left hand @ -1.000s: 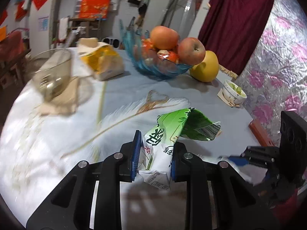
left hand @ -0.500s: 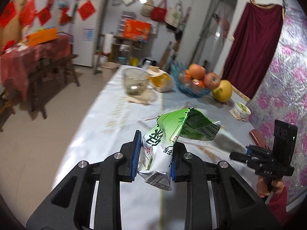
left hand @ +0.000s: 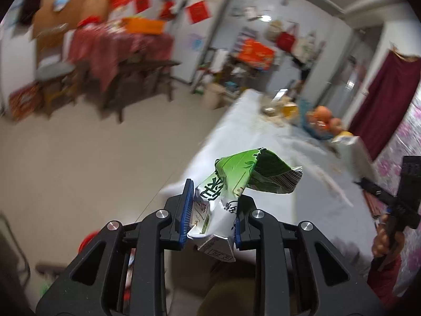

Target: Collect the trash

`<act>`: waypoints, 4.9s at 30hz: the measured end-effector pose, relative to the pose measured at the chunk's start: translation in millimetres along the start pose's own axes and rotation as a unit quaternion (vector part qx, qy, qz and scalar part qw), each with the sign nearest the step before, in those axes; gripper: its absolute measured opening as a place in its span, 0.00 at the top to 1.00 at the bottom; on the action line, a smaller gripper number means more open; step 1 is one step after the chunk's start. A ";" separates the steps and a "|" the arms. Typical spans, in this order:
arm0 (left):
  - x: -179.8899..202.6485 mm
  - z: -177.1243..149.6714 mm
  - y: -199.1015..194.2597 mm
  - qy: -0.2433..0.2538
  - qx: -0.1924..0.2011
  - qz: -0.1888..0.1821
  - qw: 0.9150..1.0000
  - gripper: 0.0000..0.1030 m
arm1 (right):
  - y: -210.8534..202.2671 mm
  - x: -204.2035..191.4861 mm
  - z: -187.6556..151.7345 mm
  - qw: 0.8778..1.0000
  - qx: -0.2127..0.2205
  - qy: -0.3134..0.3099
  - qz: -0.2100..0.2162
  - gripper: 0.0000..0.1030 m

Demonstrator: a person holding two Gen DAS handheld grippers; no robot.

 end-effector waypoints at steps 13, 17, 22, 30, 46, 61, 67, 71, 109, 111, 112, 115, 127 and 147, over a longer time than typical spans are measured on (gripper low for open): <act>-152.7 -96.6 18.5 -0.136 -0.077 0.109 0.982 0.73 | 67.7 -84.6 -21.7 0.996 -0.072 -0.030 0.048 0.57; -172.0 -123.8 40.5 -0.159 -0.123 0.120 0.972 0.62 | 90.1 -103.4 -25.9 0.993 -0.097 -0.041 0.057 0.57; -184.6 -134.0 47.6 -0.168 -0.137 0.142 0.966 0.51 | 114.1 -125.4 -33.1 0.989 -0.124 -0.052 0.063 0.57; -203.5 -123.8 30.6 -0.184 -0.097 0.182 0.961 0.42 | 150.2 -162.7 -42.2 0.981 -0.163 -0.076 0.073 0.56; -213.3 -113.1 4.6 -0.175 -0.065 0.312 0.931 0.21 | 239.5 -231.4 -91.3 0.957 -0.244 -0.154 0.018 0.56; -211.7 -118.1 4.8 -0.172 -0.067 0.315 0.931 0.18 | 321.9 -233.9 -179.2 0.930 -0.330 -0.162 0.010 0.56; -208.9 -121.8 -3.9 -0.148 -0.087 0.342 0.924 0.18 | 335.2 -228.0 -188.2 0.928 -0.340 -0.149 0.024 0.56; -213.7 -128.5 -24.1 -0.173 -0.104 0.343 0.917 0.18 | 343.9 -233.2 -187.9 0.928 -0.338 -0.154 0.034 0.56; -174.8 -156.6 5.5 -0.084 -0.159 0.292 0.940 0.10 | 263.4 -217.1 -164.3 0.950 -0.240 -0.163 -0.117 0.05; -176.7 -160.0 11.5 -0.081 -0.174 0.283 0.940 0.10 | 271.2 -207.0 -179.9 0.945 -0.264 -0.151 -0.125 0.06; -175.6 -162.2 14.5 -0.077 -0.180 0.278 0.940 0.10 | 273.1 -205.5 -185.9 0.943 -0.273 -0.145 -0.123 0.06; -167.6 -165.7 22.7 -0.059 -0.187 0.275 0.941 0.10 | 277.5 -197.8 -194.9 0.940 -0.297 -0.121 -0.117 0.06; -164.7 -163.1 24.1 -0.058 -0.183 0.255 0.948 0.10 | 269.1 -194.9 -191.8 0.945 -0.298 -0.086 -0.102 0.06; -157.1 -162.5 28.2 -0.049 -0.184 0.243 0.951 0.10 | 261.5 -208.7 -187.6 0.945 -0.294 -0.110 -0.093 0.05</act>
Point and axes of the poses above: each gripper's, at about its wrist camera, not at the fingertips, and y roughly the way its jaws point, x to its right, z to its top, the point moved 1 cm from there along y, roughly the way its jaws point, and after that the axes turned 4 degrees about y, right-handed, at the moved point
